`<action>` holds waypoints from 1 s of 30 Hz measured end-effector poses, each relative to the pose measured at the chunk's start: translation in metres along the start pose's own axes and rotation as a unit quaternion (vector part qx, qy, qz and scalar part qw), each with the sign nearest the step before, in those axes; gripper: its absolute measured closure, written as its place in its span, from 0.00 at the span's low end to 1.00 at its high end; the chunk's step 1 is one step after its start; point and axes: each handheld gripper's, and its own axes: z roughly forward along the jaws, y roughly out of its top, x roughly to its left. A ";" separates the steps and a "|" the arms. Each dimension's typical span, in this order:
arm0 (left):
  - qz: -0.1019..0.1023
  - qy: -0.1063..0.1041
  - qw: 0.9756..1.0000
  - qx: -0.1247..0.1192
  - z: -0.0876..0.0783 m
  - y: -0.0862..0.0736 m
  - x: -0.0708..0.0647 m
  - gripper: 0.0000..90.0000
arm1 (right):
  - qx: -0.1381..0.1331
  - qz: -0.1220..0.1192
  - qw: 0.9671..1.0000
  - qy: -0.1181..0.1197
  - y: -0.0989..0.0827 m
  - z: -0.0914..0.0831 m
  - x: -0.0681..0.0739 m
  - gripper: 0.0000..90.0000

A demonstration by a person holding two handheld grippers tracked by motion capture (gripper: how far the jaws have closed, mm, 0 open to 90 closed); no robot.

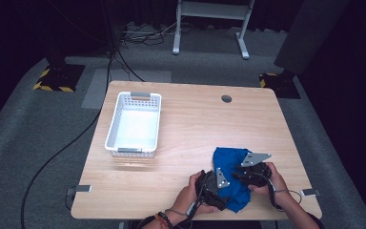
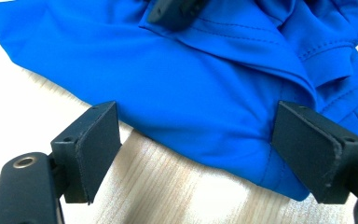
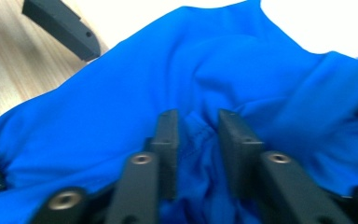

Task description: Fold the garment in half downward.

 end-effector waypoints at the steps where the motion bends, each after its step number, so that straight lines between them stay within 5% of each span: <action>1: 0.002 0.000 1.000 0.001 0.000 0.000 0.000 0.17 | 0.000 0.001 1.000 -0.002 0.000 -0.001 0.000 0.86; 4: -0.004 -0.003 1.000 0.000 0.000 0.000 0.001 0.18 | -0.002 -0.011 1.000 0.004 0.000 -0.004 0.004 0.94; 11: -0.005 -0.001 1.000 0.001 0.000 0.000 0.001 0.17 | -0.038 -0.028 0.999 -0.007 -0.005 -0.029 0.013 0.93; 18: -0.001 0.004 1.000 0.004 -0.003 -0.002 0.001 0.17 | -0.074 -0.050 0.996 0.020 -0.027 -0.055 0.021 0.93; 30: 0.002 0.004 1.000 0.005 -0.015 -0.012 0.008 0.16 | -0.054 -0.014 0.998 0.021 -0.078 -0.054 0.025 0.82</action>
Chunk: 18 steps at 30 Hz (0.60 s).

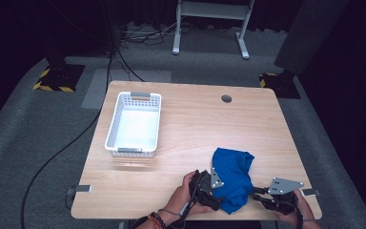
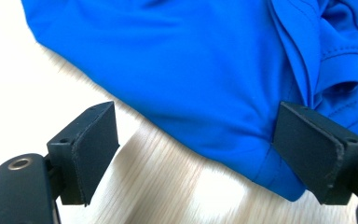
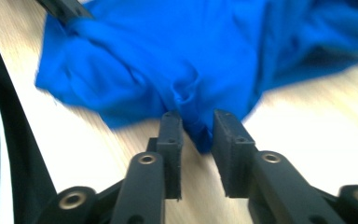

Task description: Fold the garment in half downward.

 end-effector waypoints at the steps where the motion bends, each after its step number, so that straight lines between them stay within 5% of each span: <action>1: 0.002 0.000 1.000 0.000 -0.003 -0.001 0.001 0.16 | 0.002 0.004 1.000 -0.001 -0.003 -0.001 -0.001 0.80; 6: 0.001 -0.020 1.000 -0.007 -0.017 -0.008 0.005 0.13 | -0.005 0.009 0.999 -0.033 -0.001 -0.008 -0.004 0.56; 12: 0.019 -0.032 0.999 -0.003 -0.012 -0.002 -0.001 0.13 | -0.046 0.010 0.996 -0.074 0.034 -0.015 -0.015 0.45; 18: 0.024 -0.024 0.999 -0.002 0.002 0.008 -0.004 0.13 | -0.045 -0.011 0.994 -0.096 0.070 0.003 -0.029 0.39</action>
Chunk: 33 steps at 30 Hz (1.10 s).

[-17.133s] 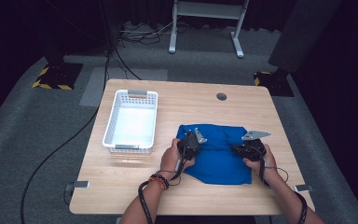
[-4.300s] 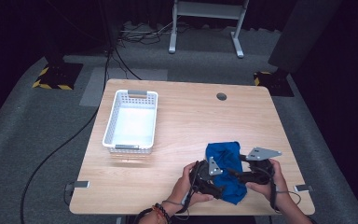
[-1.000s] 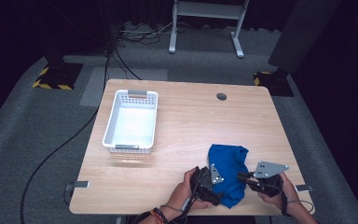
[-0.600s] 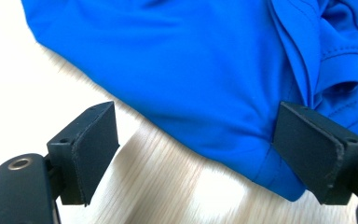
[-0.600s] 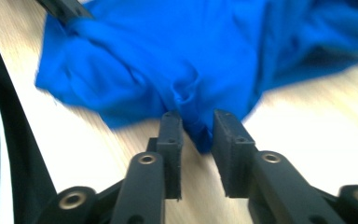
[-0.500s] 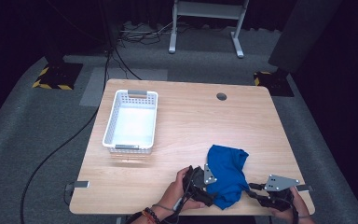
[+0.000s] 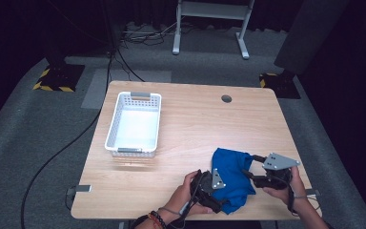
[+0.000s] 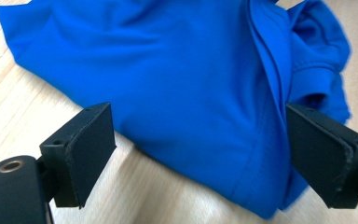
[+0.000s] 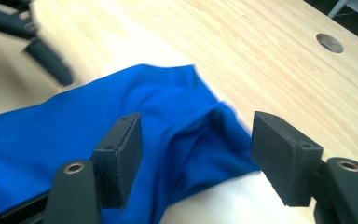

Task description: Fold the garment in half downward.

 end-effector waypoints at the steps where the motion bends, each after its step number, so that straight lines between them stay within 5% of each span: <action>1: 0.003 -0.002 1.000 0.003 0.002 0.000 0.000 0.13 | 0.002 -0.001 1.000 -0.001 0.003 0.005 -0.003 0.39; 3: 0.017 0.008 1.000 0.017 0.006 0.000 -0.002 0.14 | 0.010 -0.002 1.000 -0.011 0.004 0.016 -0.012 0.40; 7: 0.022 0.009 1.000 0.010 0.004 -0.002 -0.005 0.15 | 0.027 0.035 0.999 -0.031 -0.002 0.031 -0.036 0.43; 12: 0.011 -0.005 1.000 0.008 0.004 -0.005 -0.004 0.15 | 0.060 0.055 0.995 -0.064 -0.017 0.045 -0.053 0.44; 20: 0.014 -0.028 1.000 0.001 -0.007 -0.009 -0.003 0.13 | 0.062 0.104 0.989 -0.083 -0.030 0.048 -0.071 0.38; 25: 0.028 -0.045 0.999 0.006 -0.011 -0.016 -0.007 0.12 | 0.008 0.126 0.991 -0.041 -0.020 0.032 -0.067 0.28; 28: 0.035 -0.046 0.998 0.009 -0.007 -0.016 -0.010 0.12 | 0.003 0.118 0.993 0.005 -0.015 0.036 -0.056 0.22; 33: 0.067 -0.041 0.997 0.014 0.000 -0.010 -0.014 0.12 | 0.030 0.117 0.992 0.044 -0.017 0.057 -0.042 0.16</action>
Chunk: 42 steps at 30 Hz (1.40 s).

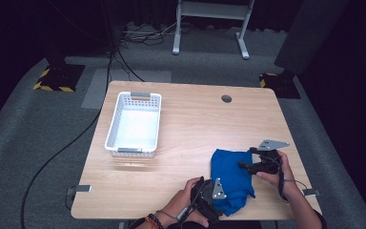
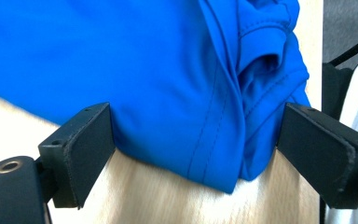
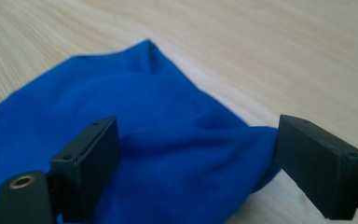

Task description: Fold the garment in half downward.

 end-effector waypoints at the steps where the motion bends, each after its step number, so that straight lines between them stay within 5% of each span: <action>1: 0.009 0.002 1.000 0.000 0.000 0.001 0.000 0.12 | 0.007 0.000 1.000 0.002 -0.001 0.004 0.001 0.16; 4: 0.004 0.001 1.000 0.001 0.002 0.003 0.002 0.13 | 0.016 0.006 1.000 0.007 -0.003 0.012 0.002 0.12; 14: 0.005 0.021 1.000 -0.016 0.001 0.007 0.008 0.59 | 0.044 -0.001 0.999 -0.007 -0.006 0.023 0.007 0.07; 19: -0.001 0.028 0.999 -0.022 0.002 0.006 0.008 0.68 | 0.040 0.003 0.999 -0.005 -0.009 0.024 0.007 0.08; 31: -0.005 0.040 0.999 -0.028 0.004 0.007 0.008 0.76 | 0.040 -0.009 0.999 0.033 -0.006 0.015 0.022 0.65; 42: -0.008 0.039 0.999 -0.030 0.004 0.006 0.010 0.79 | 0.037 -0.001 0.999 0.036 -0.006 0.014 0.025 0.74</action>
